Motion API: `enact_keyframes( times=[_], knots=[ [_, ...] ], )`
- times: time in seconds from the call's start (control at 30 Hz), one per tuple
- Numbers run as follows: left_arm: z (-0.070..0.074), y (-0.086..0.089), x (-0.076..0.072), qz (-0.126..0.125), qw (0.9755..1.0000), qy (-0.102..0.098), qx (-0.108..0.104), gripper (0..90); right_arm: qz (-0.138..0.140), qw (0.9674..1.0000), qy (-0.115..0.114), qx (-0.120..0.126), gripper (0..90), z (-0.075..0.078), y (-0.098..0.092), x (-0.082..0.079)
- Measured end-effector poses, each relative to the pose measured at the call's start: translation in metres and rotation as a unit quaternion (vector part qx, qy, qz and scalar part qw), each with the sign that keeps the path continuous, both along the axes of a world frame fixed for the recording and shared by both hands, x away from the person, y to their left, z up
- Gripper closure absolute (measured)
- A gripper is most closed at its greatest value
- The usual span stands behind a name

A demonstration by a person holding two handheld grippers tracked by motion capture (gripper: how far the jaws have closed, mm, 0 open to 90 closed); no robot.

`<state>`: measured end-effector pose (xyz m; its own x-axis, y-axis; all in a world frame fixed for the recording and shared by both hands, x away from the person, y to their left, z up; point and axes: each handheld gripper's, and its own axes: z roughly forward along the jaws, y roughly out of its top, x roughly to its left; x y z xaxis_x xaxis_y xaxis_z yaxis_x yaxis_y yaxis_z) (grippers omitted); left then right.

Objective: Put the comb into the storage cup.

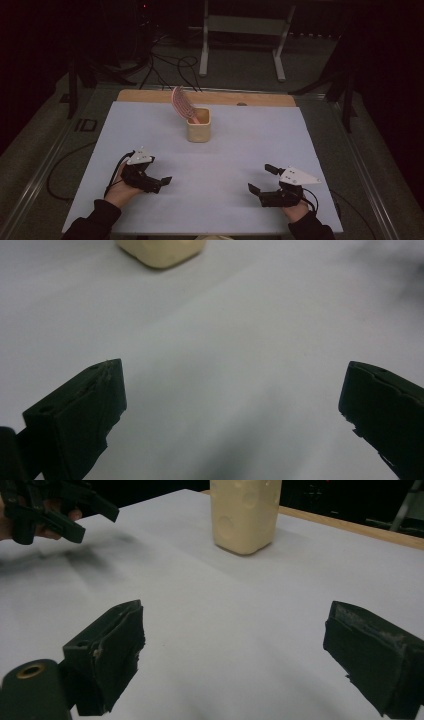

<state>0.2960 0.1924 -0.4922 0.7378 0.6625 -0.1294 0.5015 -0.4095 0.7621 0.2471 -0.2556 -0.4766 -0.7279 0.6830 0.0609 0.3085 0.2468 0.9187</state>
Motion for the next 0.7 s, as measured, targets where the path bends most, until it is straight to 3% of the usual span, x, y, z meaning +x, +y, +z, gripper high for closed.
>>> enact_keyframes(
  times=[0.7],
  knots=[
    [-0.014, 0.029, -0.03, 0.006, 1.0, 0.001, 0.002, 0.0, 0.001, 1.0, 0.0, -0.001, 9.0, -0.001, 0.0, 0.0]
  ],
)
